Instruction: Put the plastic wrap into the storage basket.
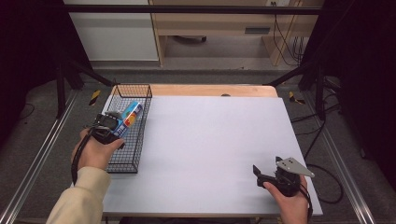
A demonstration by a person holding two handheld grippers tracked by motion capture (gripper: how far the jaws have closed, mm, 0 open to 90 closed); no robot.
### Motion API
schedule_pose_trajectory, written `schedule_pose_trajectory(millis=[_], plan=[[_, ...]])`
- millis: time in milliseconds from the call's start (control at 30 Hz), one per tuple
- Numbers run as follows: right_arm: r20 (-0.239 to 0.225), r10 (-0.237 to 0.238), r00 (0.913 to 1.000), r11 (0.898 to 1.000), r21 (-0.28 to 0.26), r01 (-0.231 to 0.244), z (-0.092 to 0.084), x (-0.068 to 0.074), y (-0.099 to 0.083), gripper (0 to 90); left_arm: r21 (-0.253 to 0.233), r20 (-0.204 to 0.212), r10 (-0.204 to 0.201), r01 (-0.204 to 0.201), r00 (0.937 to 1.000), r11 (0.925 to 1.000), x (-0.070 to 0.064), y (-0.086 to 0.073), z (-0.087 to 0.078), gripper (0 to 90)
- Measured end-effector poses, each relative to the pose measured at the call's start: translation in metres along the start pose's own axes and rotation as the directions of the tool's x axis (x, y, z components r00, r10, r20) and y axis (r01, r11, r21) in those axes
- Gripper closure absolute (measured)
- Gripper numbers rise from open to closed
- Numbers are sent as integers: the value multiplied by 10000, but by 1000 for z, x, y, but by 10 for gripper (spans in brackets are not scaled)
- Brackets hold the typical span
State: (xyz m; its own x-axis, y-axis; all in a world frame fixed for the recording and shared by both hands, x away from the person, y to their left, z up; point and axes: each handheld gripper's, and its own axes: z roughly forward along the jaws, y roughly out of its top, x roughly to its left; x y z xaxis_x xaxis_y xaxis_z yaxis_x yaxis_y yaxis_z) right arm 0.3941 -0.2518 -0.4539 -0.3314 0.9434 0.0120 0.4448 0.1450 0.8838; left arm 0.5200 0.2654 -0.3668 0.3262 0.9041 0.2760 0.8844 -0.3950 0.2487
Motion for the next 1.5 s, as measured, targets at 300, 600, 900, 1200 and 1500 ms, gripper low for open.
schedule_pose_trajectory(millis=[300, 600, 900, 1200, 1500], plan=[[-9, 46, 10000, 10000, -18, -46, 0, -1, 0, 97, 315, 72, 138, -140, 9999, 9994, -1, 1, 6, 316], [-33, 34, 10000, 10000, 9, -33, 1, -1, 0, 97, 515, 125, 224, -230, 9997, 9984, -1, 1, 11, 316], [-56, 44, 10000, 10000, 9, -44, 1, -1, 0, 97, 672, 157, 372, -382, 9992, 9970, -3, 4, 11, 315], [-90, 24, 10000, 10000, 9, -24, 1, -1, 0, 97, 741, 89, 512, -517, 9987, 9959, -4, 5, 11, 315], [-120, 5, 9999, 10000, 34, -4, 1, 0, 0, 98, 691, 10, 569, -568, 9984, 9960, -5, 5, 12, 314]])
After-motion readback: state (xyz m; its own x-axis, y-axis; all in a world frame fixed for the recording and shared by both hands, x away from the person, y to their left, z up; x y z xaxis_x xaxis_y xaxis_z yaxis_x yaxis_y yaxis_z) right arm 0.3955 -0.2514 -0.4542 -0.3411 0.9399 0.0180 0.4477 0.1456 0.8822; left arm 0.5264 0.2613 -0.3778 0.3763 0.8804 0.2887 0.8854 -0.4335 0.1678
